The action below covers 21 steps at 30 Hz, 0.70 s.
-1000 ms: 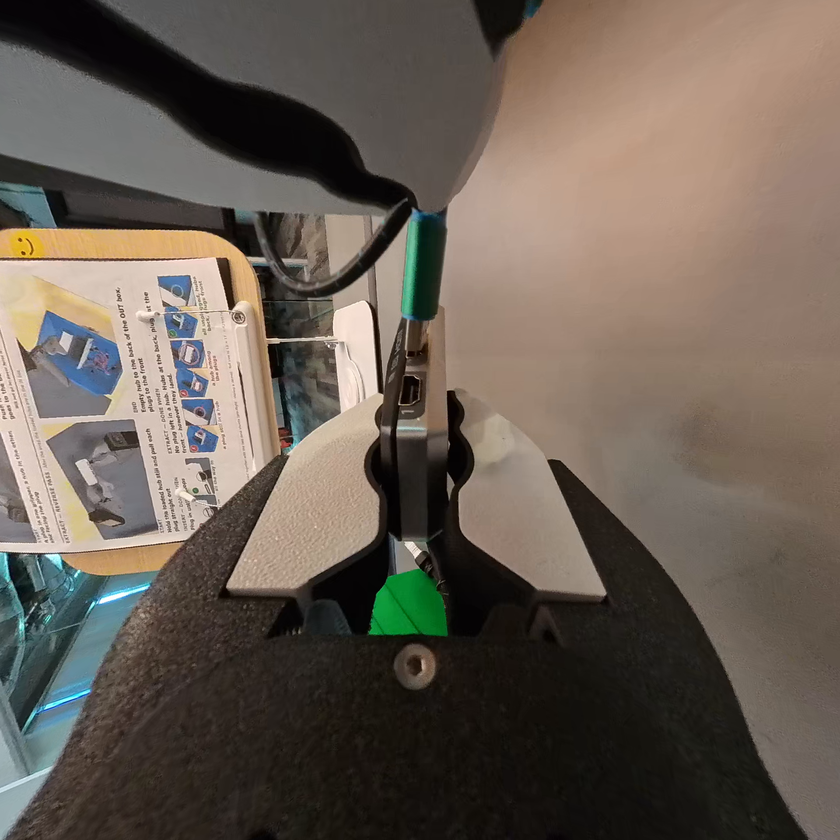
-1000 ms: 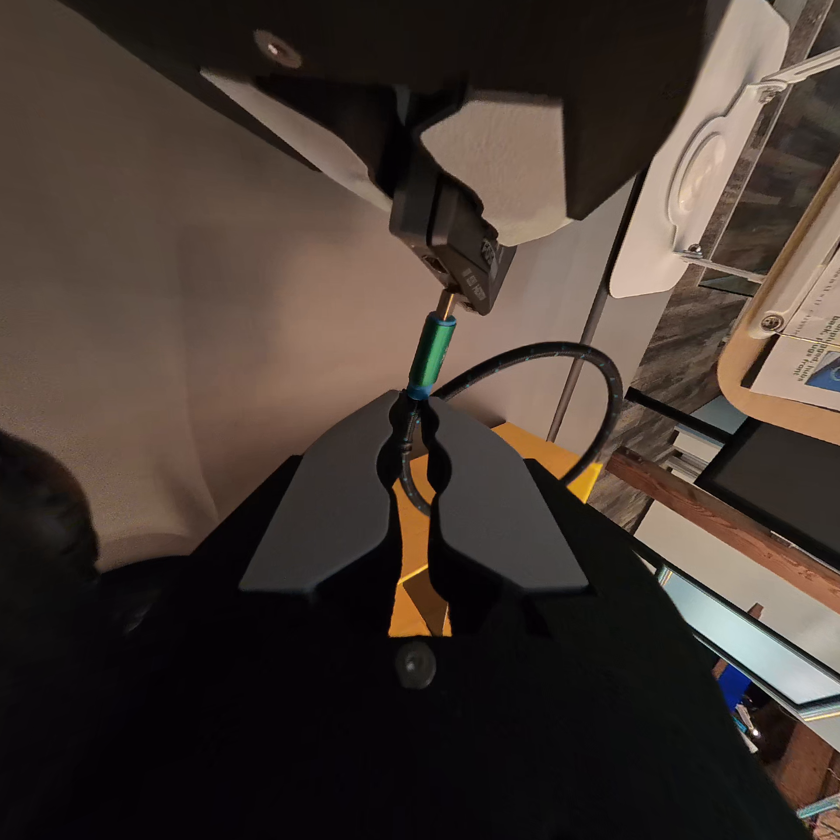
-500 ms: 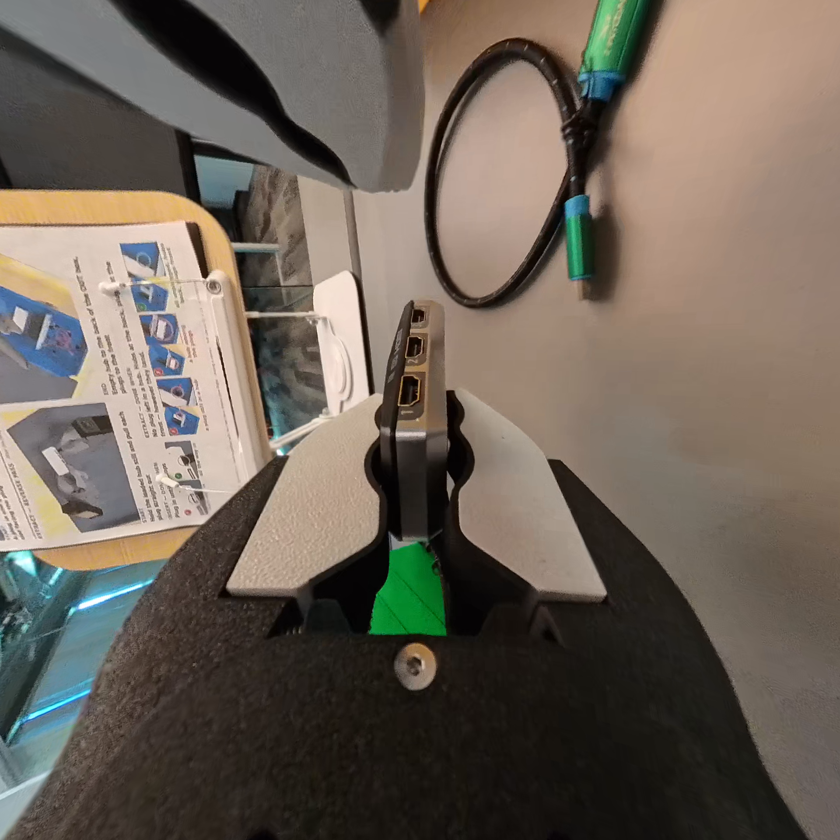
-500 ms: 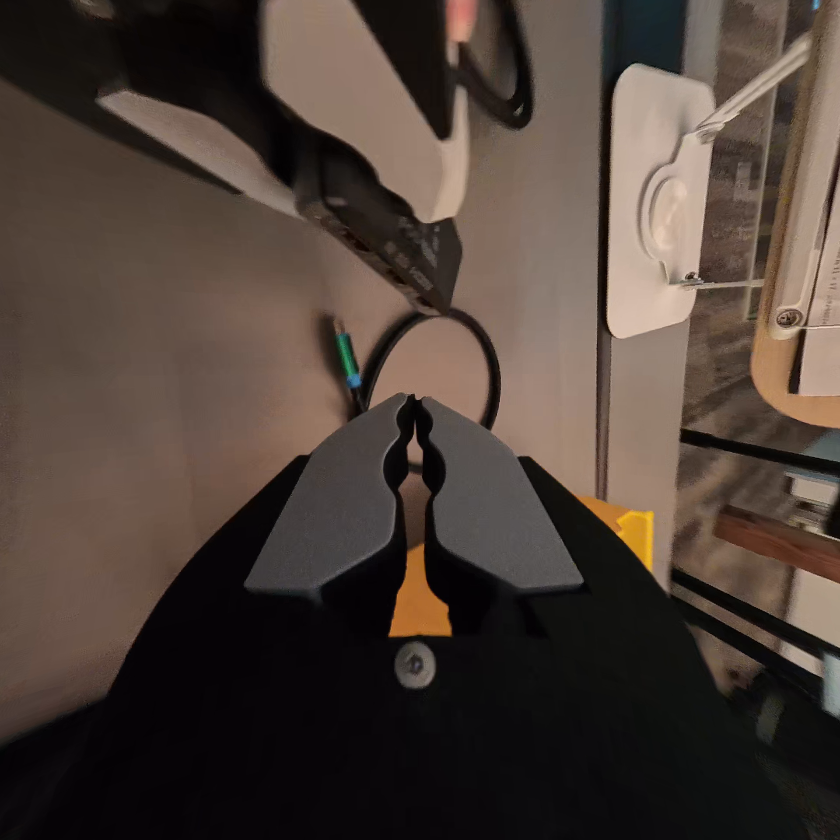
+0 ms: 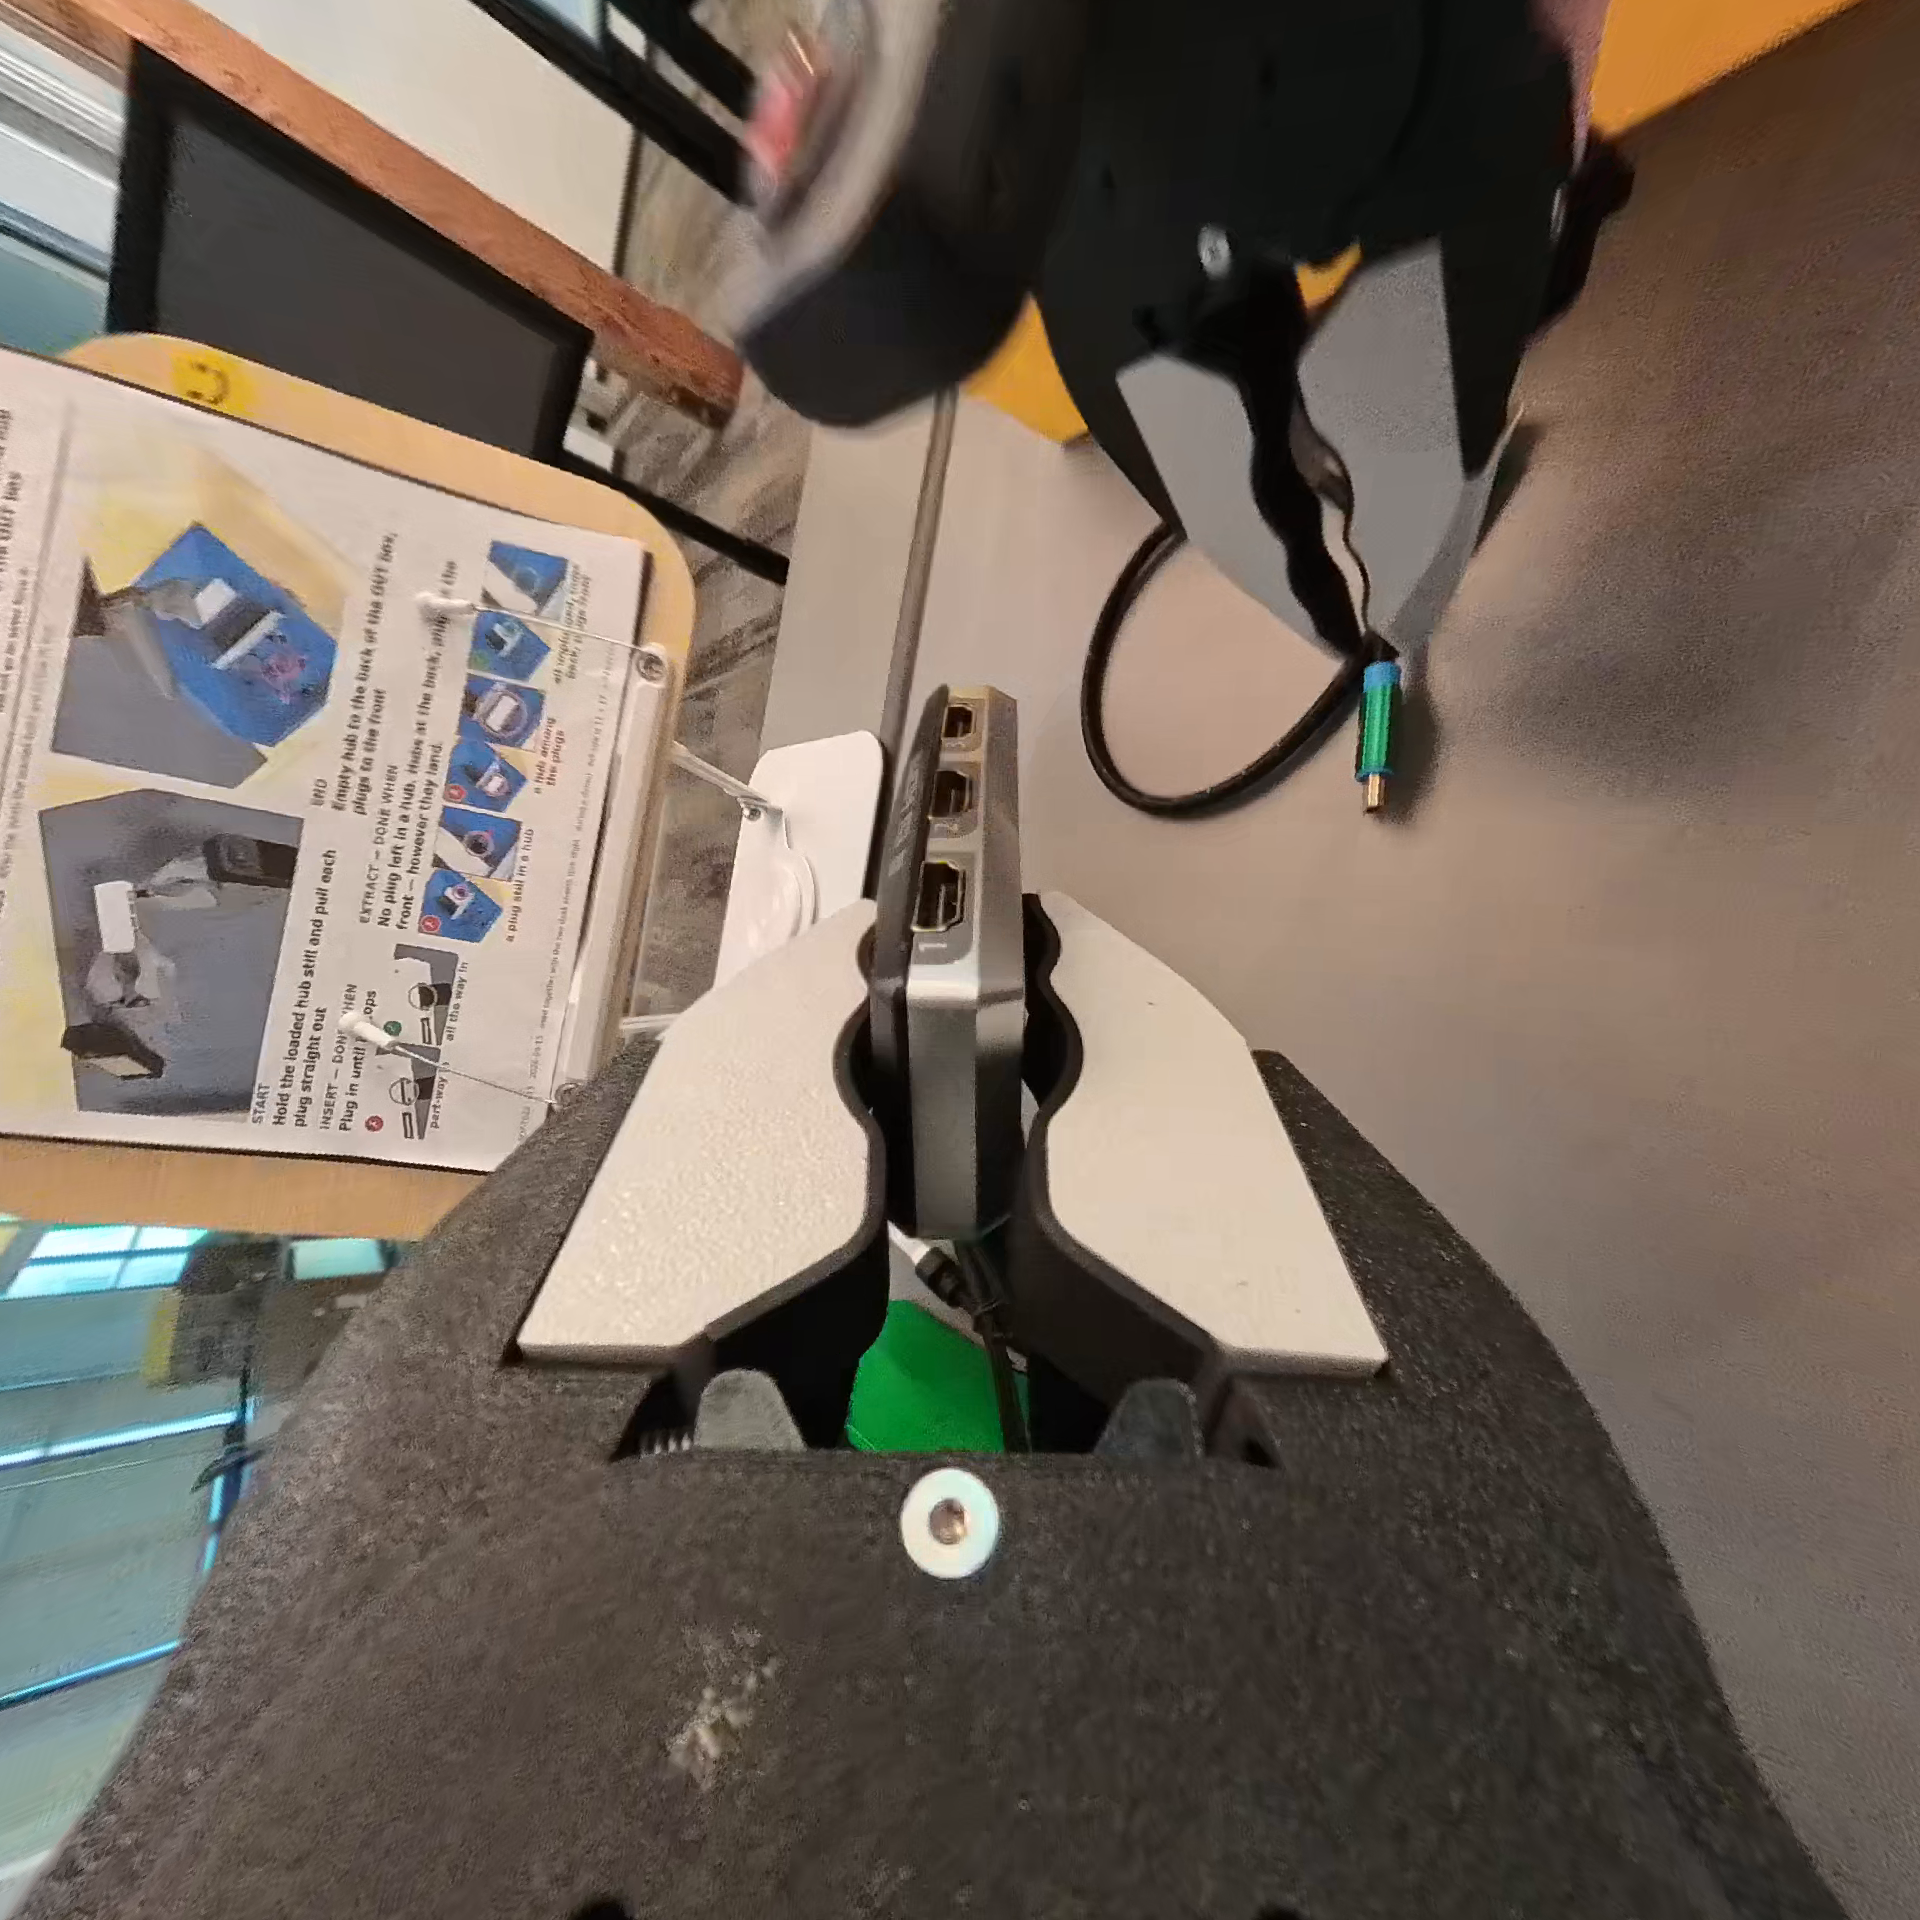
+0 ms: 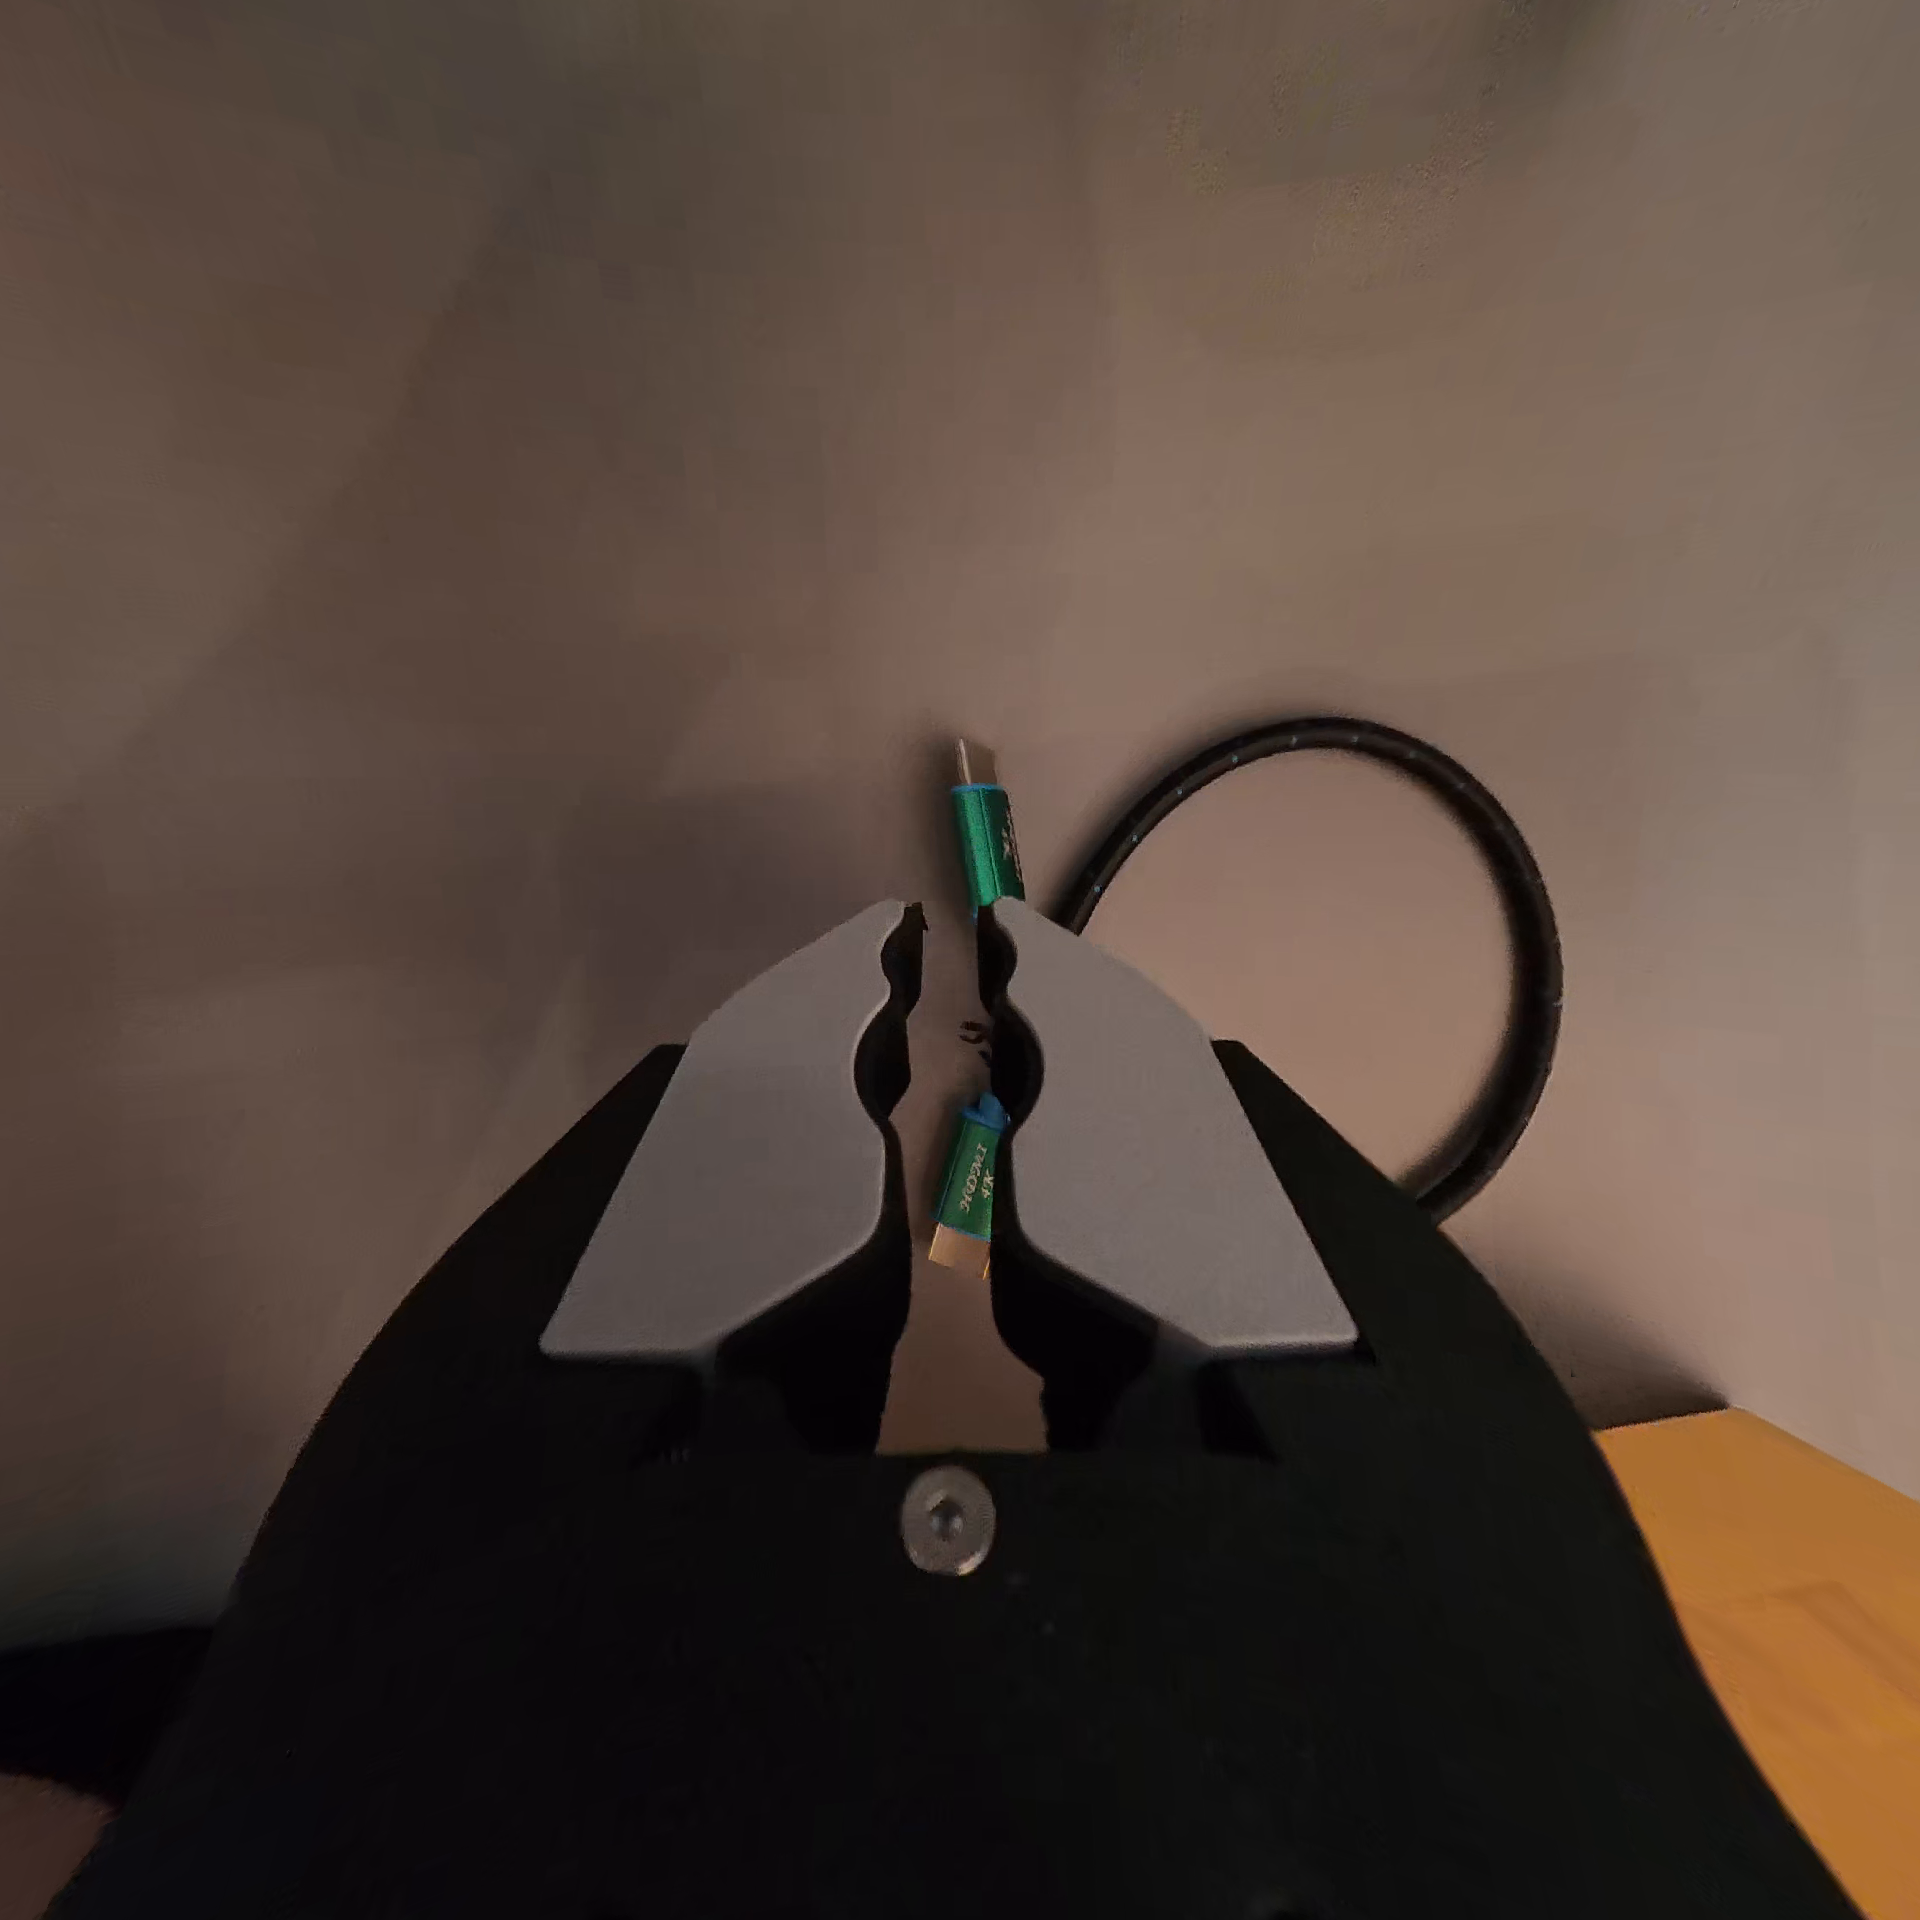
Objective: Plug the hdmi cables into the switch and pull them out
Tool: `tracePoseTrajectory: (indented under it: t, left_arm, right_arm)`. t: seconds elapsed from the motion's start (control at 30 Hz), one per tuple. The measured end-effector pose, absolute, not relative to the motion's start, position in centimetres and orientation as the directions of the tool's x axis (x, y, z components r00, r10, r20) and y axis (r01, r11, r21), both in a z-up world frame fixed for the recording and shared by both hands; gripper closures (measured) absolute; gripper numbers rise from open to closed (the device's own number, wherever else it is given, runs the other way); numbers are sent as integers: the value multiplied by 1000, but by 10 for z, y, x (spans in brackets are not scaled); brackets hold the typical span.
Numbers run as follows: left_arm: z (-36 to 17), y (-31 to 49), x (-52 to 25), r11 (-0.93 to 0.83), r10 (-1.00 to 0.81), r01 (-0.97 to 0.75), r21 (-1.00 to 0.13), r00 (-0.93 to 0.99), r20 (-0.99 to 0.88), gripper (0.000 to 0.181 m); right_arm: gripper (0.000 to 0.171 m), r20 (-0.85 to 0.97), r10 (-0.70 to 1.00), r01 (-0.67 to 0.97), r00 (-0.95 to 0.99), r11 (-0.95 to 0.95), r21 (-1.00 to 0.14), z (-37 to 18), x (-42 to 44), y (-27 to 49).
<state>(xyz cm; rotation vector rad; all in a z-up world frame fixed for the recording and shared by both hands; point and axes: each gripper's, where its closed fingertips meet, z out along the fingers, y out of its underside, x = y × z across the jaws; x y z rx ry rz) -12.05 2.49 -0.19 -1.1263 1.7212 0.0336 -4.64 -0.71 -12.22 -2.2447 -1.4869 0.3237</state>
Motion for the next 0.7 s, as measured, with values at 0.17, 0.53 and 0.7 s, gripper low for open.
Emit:
tracePoseTrajectory:
  t: [0.17, 0.53, 0.7]
  left_arm:
    - [16, 18, -125, 566, -675, -640, -520, 2, -738, 159]
    - [30, 17, -133, 572, -664, -629, -527, 22, -747, 159]
    - [32, 15, -134, 577, -660, -626, -525, 21, -751, 159]
  right_arm:
    - [160, 38, 899, 836, 437, -390, -386, -141, -32, -2]
    - [160, 87, 919, 880, 385, -337, -334, -155, -31, 0]
    - [160, 36, 902, 845, 431, -389, -367, -157, -34, -1]
